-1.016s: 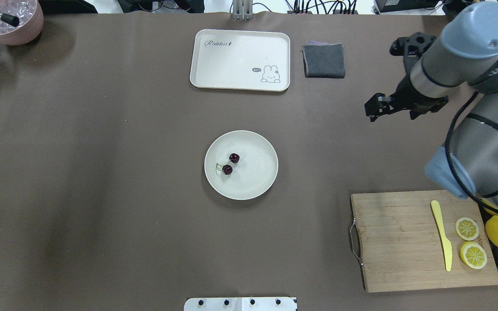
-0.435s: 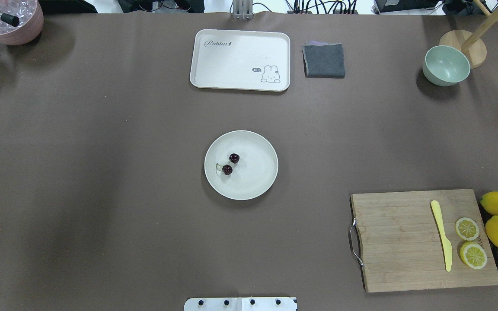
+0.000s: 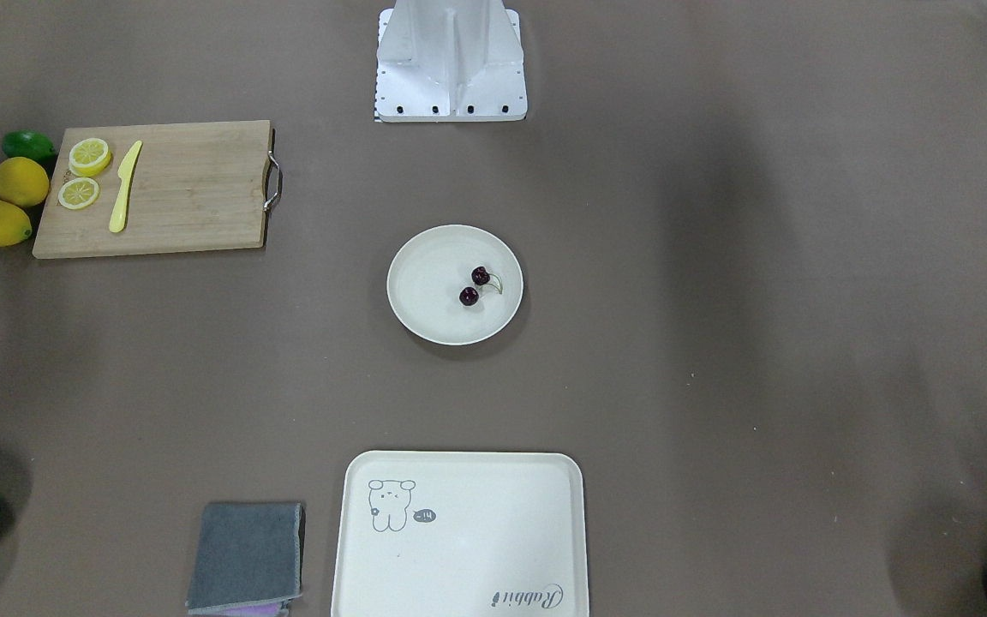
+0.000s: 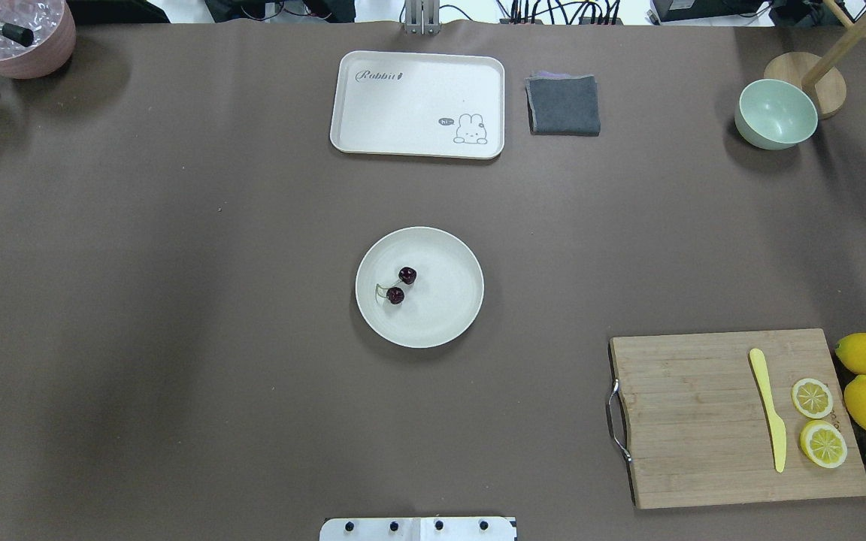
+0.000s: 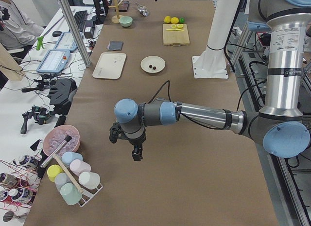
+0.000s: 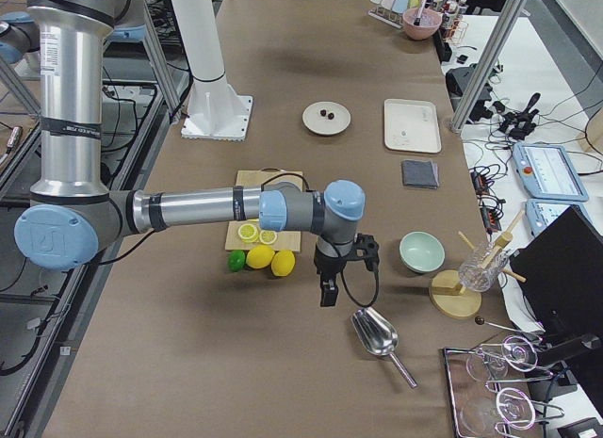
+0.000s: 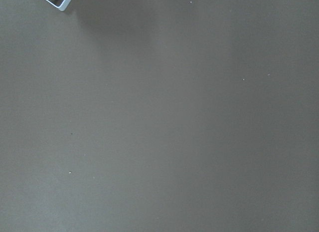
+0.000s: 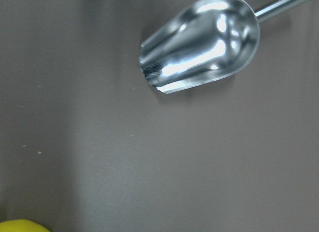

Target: Place red cherry on plate

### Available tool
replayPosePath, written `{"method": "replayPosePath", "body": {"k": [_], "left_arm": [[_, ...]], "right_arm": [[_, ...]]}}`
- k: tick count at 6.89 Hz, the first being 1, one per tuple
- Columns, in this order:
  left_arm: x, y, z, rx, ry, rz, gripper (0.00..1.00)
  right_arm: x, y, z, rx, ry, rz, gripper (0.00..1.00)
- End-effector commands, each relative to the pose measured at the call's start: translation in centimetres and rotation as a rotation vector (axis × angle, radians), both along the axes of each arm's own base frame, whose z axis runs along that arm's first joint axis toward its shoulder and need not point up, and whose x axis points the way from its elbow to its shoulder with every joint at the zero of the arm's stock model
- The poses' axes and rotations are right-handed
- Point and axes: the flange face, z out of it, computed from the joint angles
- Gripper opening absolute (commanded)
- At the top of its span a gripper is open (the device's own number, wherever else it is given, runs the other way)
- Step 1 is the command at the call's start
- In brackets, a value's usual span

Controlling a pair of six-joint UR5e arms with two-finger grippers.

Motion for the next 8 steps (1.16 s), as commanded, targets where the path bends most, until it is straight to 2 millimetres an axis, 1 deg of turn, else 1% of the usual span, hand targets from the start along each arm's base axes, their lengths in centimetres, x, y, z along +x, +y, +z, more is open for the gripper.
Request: {"method": "replayPosePath", "body": {"k": [1, 3, 6, 7, 8], "left_arm": [[0.0, 0.0, -0.1, 0.002, 0.001, -0.001, 0.99], [0.0, 0.1, -0.2, 0.005, 0.001, -0.001, 0.99], [0.1, 0.2, 0.0, 0.003, 0.003, 0.0, 0.99], [0.1, 0.3, 0.0, 0.004, 0.003, 0.003, 0.99], [0.2, 0.3, -0.1, 0.006, 0.003, 0.004, 0.99]], "right_arm": [[3.4, 1.3, 3.6, 0.073, -0.042, -0.011, 1.0], [3.7, 1.1, 3.1, 0.081, -0.051, 0.003, 1.0], [3.6, 1.2, 3.3, 0.078, -0.049, 0.0, 1.0], [3.5, 1.7, 5.0, 0.04, -0.067, 0.004, 1.0], [3.5, 1.8, 5.2, 0.039, -0.064, 0.001, 1.0]]}}
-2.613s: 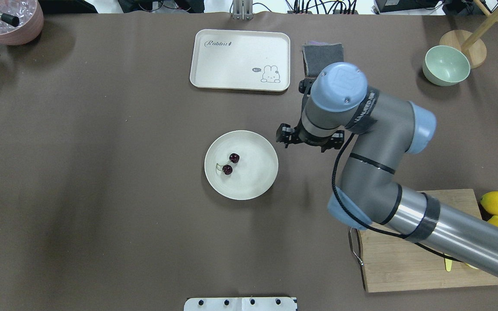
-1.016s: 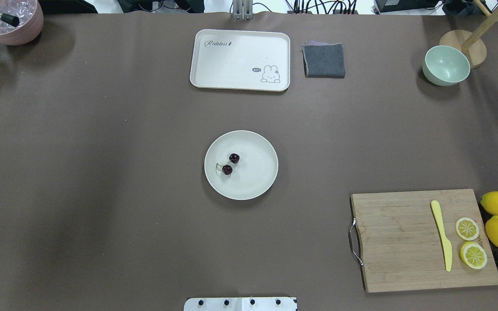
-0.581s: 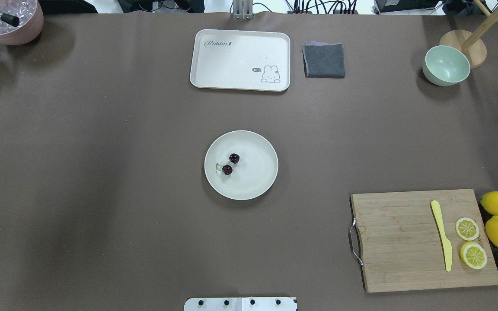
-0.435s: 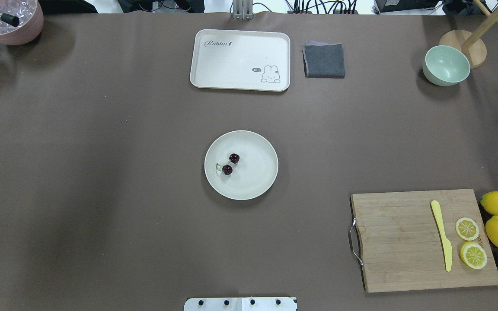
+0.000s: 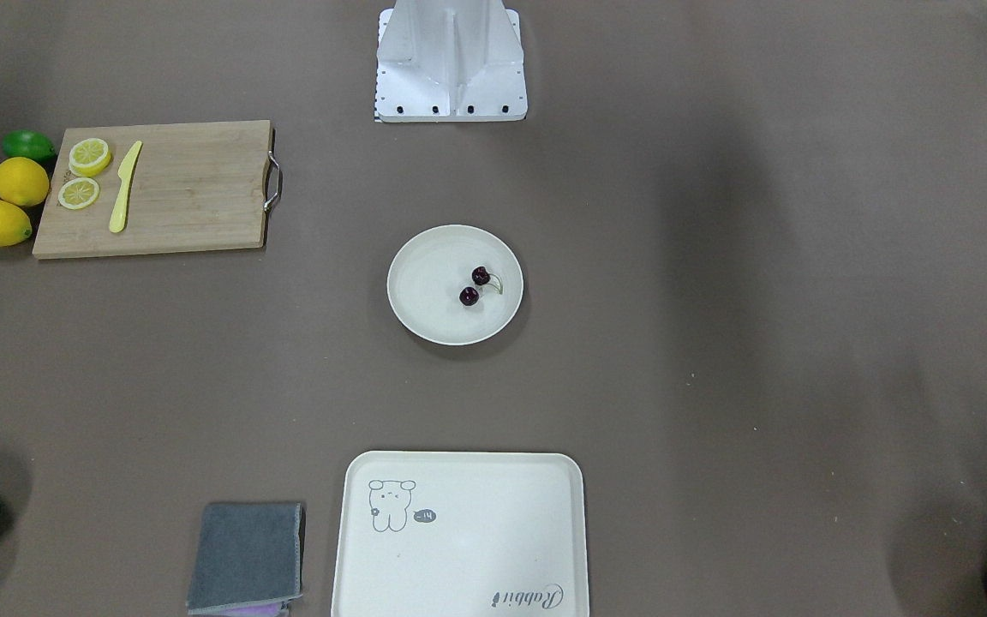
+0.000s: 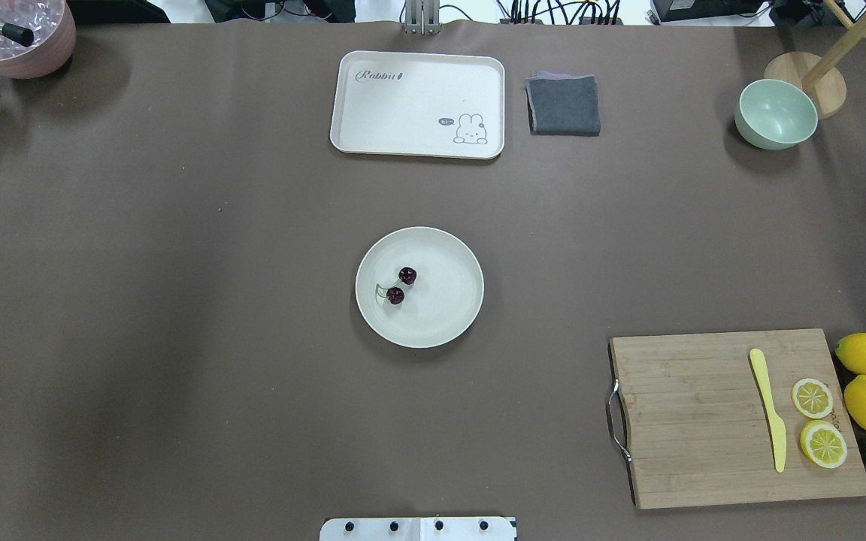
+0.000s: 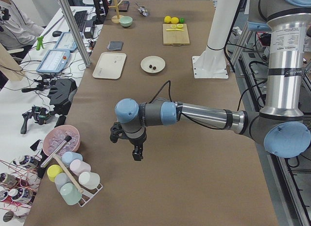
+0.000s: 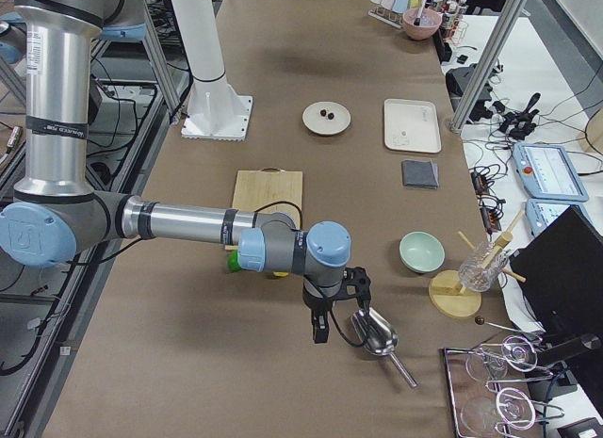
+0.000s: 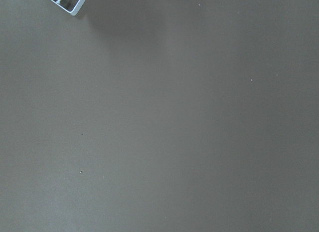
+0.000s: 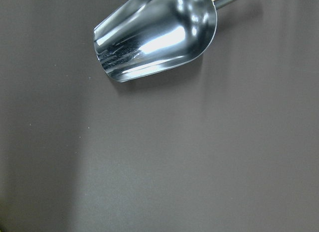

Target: Place red cherry on plate

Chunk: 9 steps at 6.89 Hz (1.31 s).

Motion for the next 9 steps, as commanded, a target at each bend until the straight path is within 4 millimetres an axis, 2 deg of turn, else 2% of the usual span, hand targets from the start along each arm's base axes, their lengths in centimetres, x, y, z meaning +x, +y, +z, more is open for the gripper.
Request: {"method": "replayPosePath", "body": {"k": [1, 3, 9], "left_arm": [[0.1, 0.0, 0.0, 0.001, 0.0, 0.002, 0.99], [0.1, 0.1, 0.0, 0.003, 0.0, 0.002, 0.99], [0.1, 0.0, 0.0, 0.008, 0.0, 0.002, 0.99]], "right_arm": [[0.0, 0.8, 1.1, -0.016, -0.002, -0.007, 1.0], [0.0, 2.4, 1.9, -0.038, -0.013, -0.003, 1.0], [0.0, 2.6, 1.6, -0.032, -0.016, 0.0, 1.0]]}}
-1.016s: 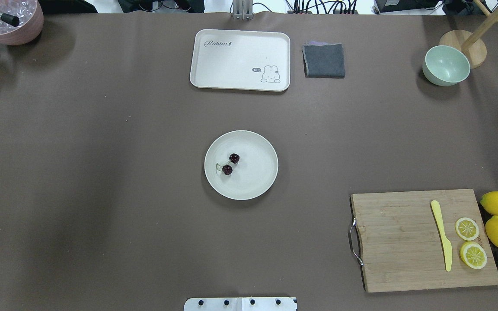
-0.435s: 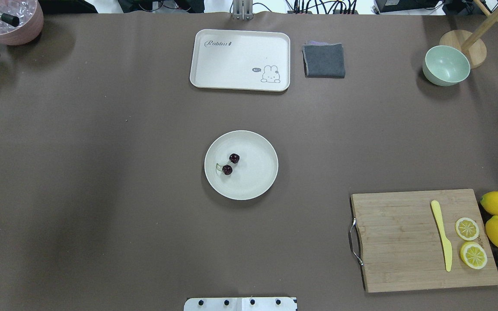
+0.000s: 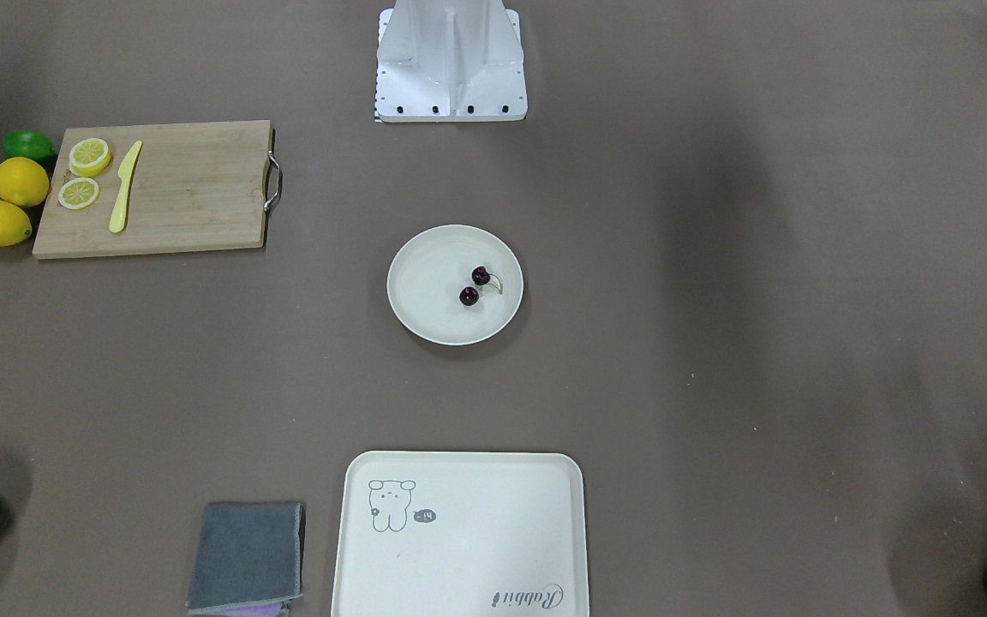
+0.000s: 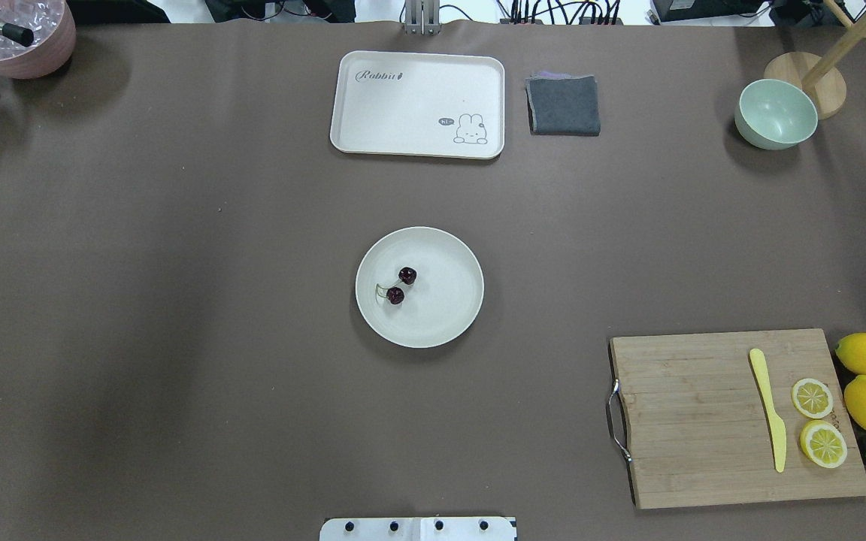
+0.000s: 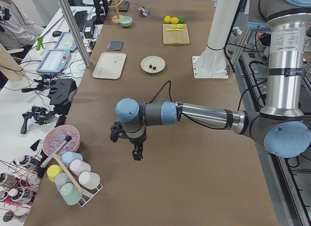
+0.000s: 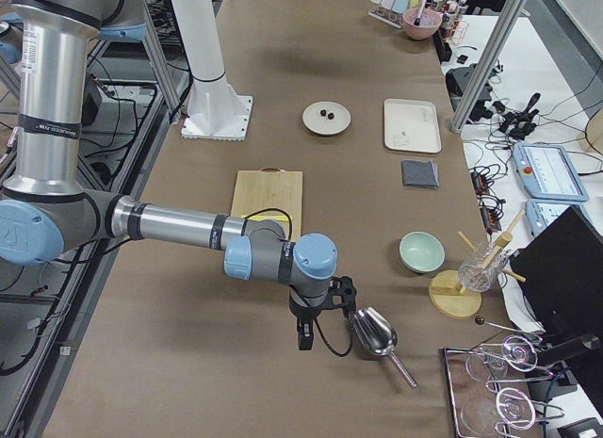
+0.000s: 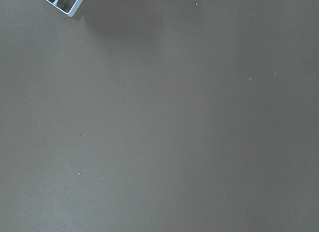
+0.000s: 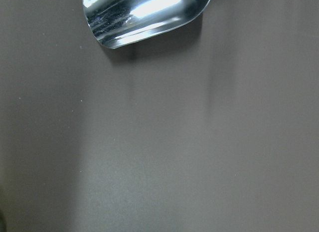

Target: Place red cherry on plate

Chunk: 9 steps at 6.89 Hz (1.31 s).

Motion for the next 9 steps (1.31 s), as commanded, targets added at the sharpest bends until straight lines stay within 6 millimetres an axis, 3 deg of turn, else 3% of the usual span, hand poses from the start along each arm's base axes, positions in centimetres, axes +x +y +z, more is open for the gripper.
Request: {"method": "replayPosePath", "body": {"k": [1, 9], "left_arm": [[0.0, -0.08, -0.05, 0.002, 0.0, 0.0, 0.99], [0.0, -0.13, -0.04, 0.001, 0.0, 0.0, 0.99]], "right_arm": [[-0.01, 0.01, -0.01, -0.001, -0.002, 0.002, 1.0], [-0.04, -0.19, -0.83, 0.014, -0.005, 0.002, 1.0]]}}
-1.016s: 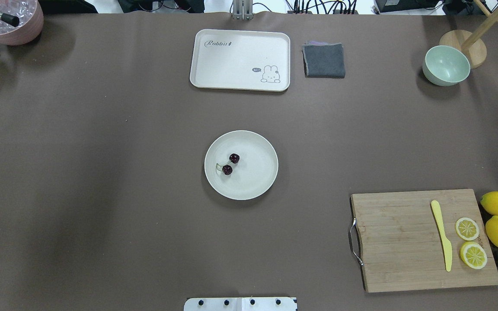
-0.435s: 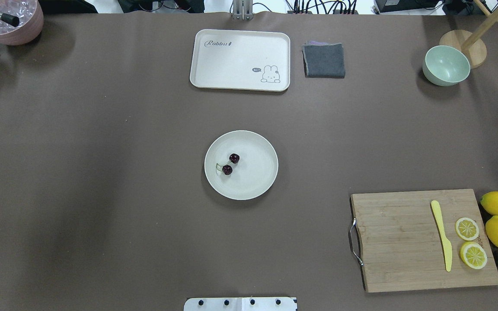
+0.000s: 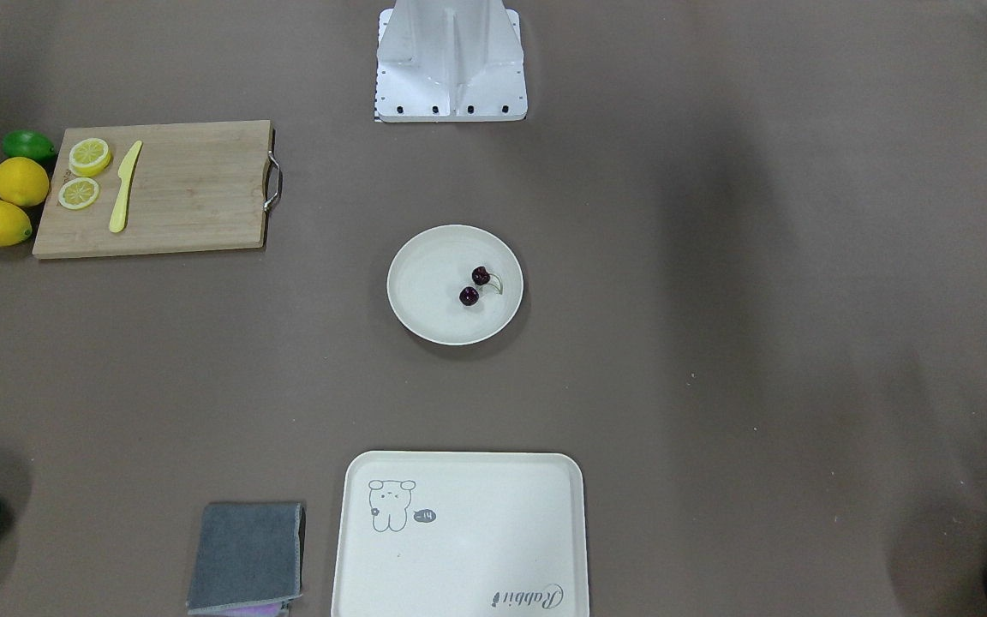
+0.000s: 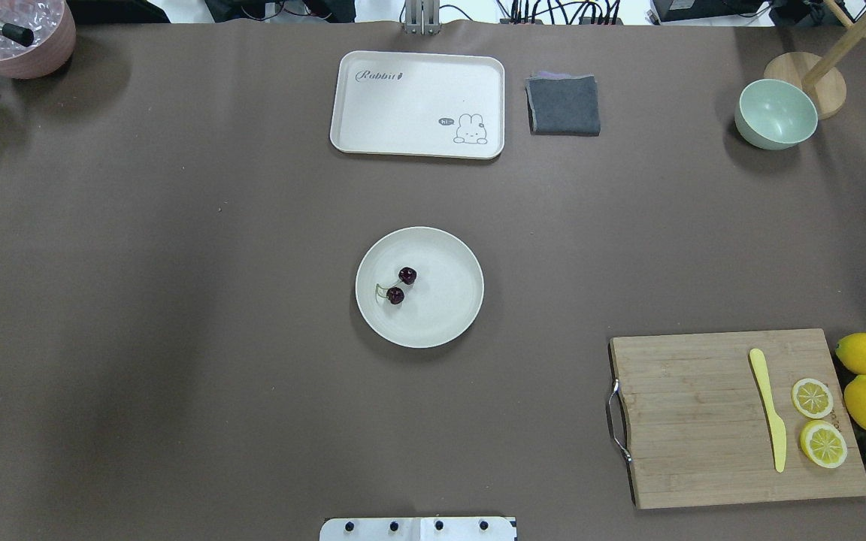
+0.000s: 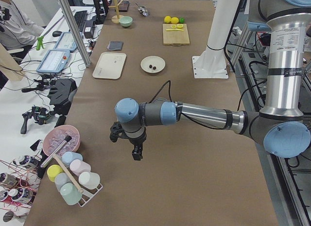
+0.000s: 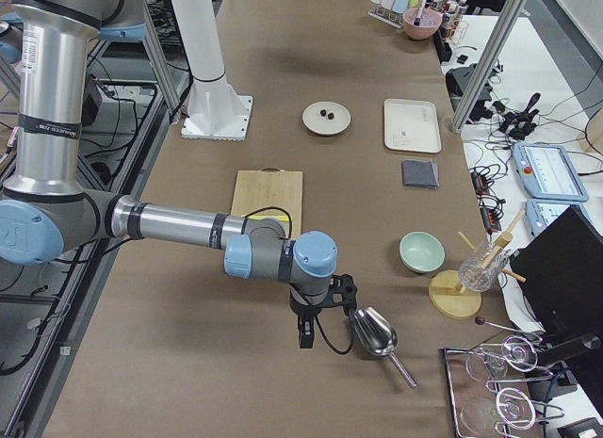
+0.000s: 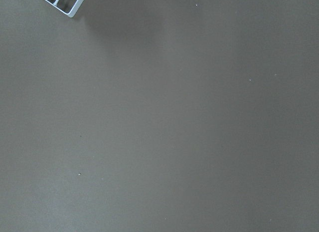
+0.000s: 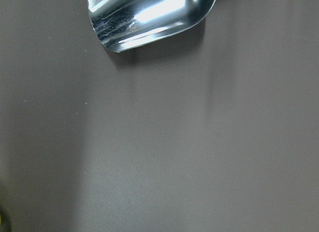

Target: Place red cherry on plate

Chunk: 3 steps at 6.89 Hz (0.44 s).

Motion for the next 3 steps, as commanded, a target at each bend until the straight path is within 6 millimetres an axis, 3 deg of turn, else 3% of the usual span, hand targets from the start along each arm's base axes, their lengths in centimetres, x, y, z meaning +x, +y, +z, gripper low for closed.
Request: {"method": "replayPosePath", "body": {"k": [1, 3], "left_arm": [[-0.01, -0.15, -0.14, 0.003, -0.002, 0.0, 0.99], [0.0, -0.2, -0.14, 0.001, 0.0, -0.001, 0.99]], "right_arm": [[-0.01, -0.08, -0.29, 0.006, -0.001, 0.0, 1.0], [-0.01, -0.21, -0.87, 0.017, -0.001, 0.0, 1.0]]}}
